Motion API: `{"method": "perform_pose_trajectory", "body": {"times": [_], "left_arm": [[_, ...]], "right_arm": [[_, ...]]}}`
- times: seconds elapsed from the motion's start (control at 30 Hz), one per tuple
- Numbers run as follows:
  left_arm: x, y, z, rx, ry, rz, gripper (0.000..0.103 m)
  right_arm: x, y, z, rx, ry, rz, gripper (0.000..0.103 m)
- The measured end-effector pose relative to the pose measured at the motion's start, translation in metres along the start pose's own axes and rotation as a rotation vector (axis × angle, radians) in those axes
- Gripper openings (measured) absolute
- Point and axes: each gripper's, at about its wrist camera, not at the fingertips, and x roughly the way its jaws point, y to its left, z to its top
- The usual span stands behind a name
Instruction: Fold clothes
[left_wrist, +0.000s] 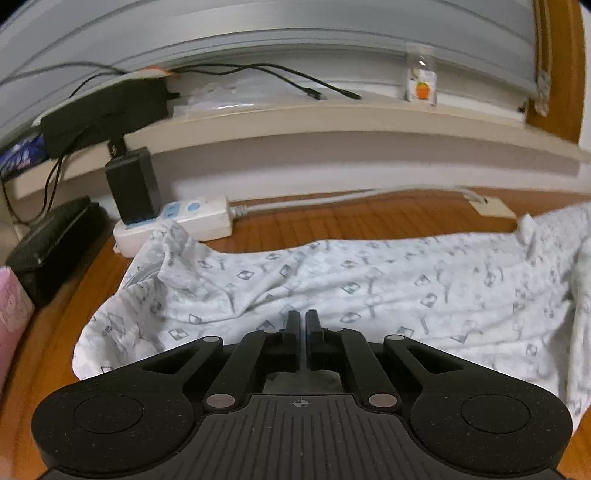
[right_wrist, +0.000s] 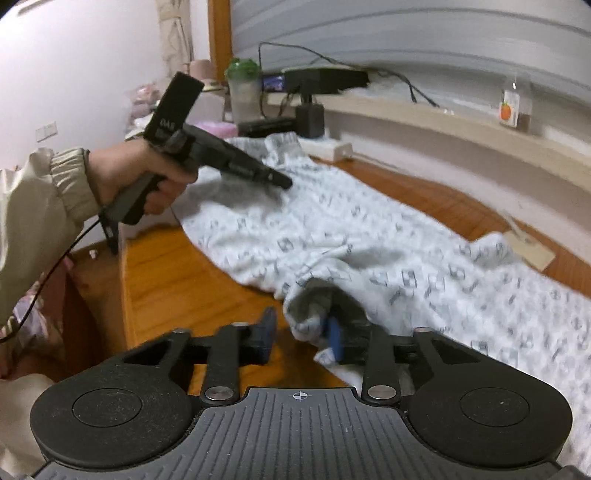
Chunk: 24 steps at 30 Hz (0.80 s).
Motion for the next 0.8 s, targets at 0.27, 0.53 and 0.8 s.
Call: {"method": "perform_pose_trajectory", "body": {"times": [0.27, 0.53, 0.8], "left_arm": [[0.007, 0.002, 0.004, 0.006, -0.001, 0.015, 0.005], [0.007, 0.004, 0.001, -0.017, -0.017, 0.009, 0.005], [-0.010, 0.010, 0.001, -0.052, -0.010, 0.008, 0.010]], "right_arm": [[-0.068, 0.017, 0.009, 0.127, -0.134, 0.062, 0.005], [-0.082, 0.049, -0.017, 0.156, -0.080, 0.099, 0.005], [-0.079, 0.049, -0.026, 0.158, -0.078, 0.057, 0.005]]}}
